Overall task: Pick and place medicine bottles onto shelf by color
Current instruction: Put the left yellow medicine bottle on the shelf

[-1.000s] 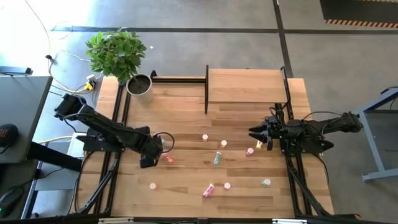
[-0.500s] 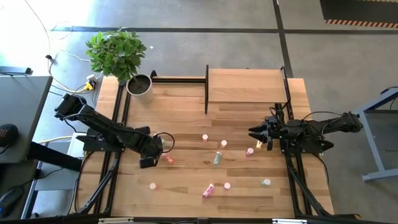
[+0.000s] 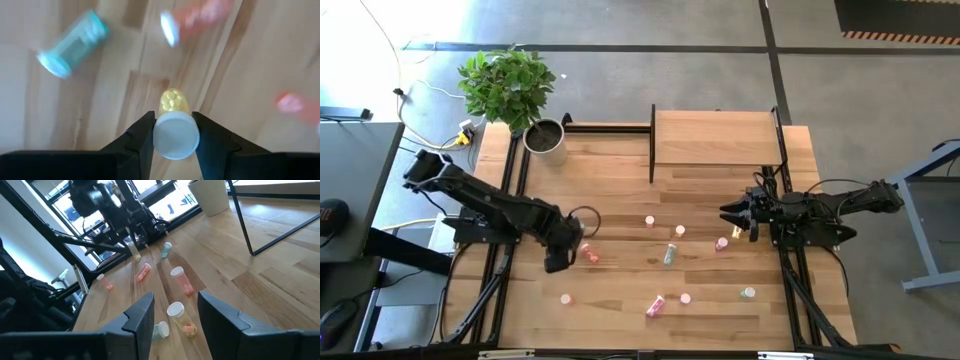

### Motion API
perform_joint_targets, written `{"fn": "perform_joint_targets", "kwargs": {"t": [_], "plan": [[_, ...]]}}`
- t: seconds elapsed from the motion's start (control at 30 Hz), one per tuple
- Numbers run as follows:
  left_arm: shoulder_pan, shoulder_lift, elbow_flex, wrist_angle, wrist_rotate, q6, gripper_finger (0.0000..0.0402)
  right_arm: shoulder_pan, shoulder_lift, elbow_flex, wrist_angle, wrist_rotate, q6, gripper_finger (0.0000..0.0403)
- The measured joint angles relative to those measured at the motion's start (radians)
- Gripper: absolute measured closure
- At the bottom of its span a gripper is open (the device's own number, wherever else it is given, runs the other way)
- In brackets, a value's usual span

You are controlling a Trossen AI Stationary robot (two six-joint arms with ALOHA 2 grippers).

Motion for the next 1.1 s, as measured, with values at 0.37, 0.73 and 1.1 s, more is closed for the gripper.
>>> {"fn": "perform_joint_targets", "kwargs": {"t": [0.37,0.73,1.1], "plan": [[0.300,-0.010,0.283,-0.006,-0.099,0.211,0.0292,0.000,0.001,0.000,0.000,0.000,0.000,0.0260],[0.597,0.003,0.520,-0.005,-0.119,0.490,0.0292,0.000,0.001,0.000,0.000,0.000,0.000,0.0260],[0.717,0.132,0.735,-0.007,-0.113,0.728,0.0291,0.000,0.001,0.000,0.000,0.000,0.000,0.0260]]}}
